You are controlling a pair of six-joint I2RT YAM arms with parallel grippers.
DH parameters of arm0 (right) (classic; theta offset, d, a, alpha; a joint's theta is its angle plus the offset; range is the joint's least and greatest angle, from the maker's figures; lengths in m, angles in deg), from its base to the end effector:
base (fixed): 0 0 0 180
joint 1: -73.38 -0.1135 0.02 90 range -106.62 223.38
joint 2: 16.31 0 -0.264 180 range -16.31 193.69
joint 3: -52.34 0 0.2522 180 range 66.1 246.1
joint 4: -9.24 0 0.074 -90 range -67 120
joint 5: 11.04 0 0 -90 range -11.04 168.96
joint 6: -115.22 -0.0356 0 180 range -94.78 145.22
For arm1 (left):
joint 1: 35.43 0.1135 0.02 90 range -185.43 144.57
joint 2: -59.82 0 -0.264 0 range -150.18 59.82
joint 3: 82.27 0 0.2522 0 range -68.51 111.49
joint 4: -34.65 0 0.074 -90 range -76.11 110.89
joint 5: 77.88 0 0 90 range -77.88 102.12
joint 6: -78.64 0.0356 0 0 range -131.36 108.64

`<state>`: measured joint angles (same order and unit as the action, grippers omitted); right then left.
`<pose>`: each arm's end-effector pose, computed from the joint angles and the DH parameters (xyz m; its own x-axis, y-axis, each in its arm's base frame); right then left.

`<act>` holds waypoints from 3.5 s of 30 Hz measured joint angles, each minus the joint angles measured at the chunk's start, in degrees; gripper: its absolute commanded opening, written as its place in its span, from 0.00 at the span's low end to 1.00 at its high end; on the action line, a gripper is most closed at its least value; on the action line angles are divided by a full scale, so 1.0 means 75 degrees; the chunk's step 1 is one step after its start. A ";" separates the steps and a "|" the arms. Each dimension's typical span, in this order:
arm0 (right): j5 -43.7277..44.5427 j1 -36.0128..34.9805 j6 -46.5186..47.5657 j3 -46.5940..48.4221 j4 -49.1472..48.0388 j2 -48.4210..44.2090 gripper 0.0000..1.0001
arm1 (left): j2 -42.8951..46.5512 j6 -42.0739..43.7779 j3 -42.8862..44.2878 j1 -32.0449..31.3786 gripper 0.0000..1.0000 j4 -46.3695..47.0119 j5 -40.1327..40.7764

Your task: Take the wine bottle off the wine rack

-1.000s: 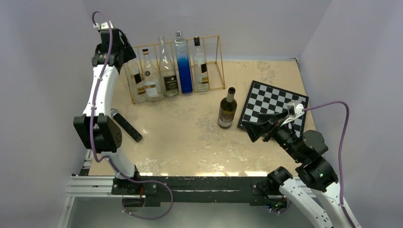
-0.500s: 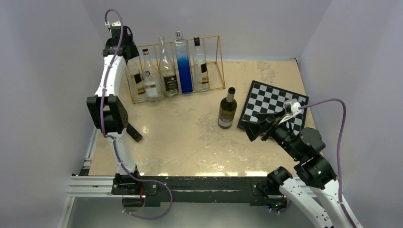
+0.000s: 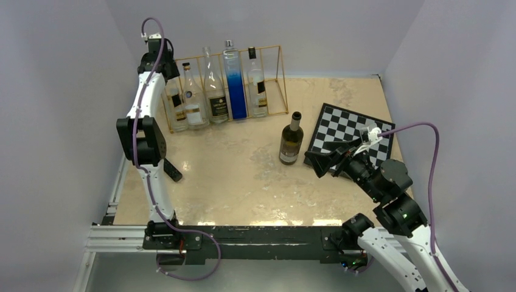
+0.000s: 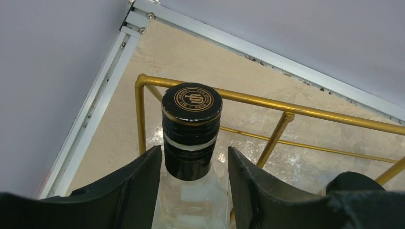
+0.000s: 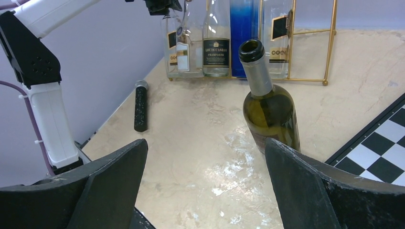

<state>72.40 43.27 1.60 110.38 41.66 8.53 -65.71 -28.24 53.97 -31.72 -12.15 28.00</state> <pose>0.0852 0.0541 0.3640 -0.2285 0.3276 -0.9168 -0.5519 0.7322 0.3992 0.5070 0.0426 0.3115 -0.4804 -0.3110 -0.8201 -0.4414 0.8937 -0.0804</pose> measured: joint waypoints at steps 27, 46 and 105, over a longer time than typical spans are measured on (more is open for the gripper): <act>0.0146 0.0000 0.0122 0.0000 -0.0452 0.0227 0.97 | 0.3771 0.1148 -0.3908 -0.0149 0.00 0.1792 -0.0455; 0.0414 0.0000 0.0443 0.0003 -0.0300 -0.0163 0.98 | 0.7749 0.1125 -0.7131 -0.0784 0.00 0.1763 -0.0784; 0.0548 0.0000 0.0746 -0.0137 -0.0251 -0.0632 0.99 | 0.9993 0.0283 -0.9416 -0.1664 0.68 0.0769 -0.0778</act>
<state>76.51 43.27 7.20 109.35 39.78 3.78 9.23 -26.12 -16.65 -44.20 -6.38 22.16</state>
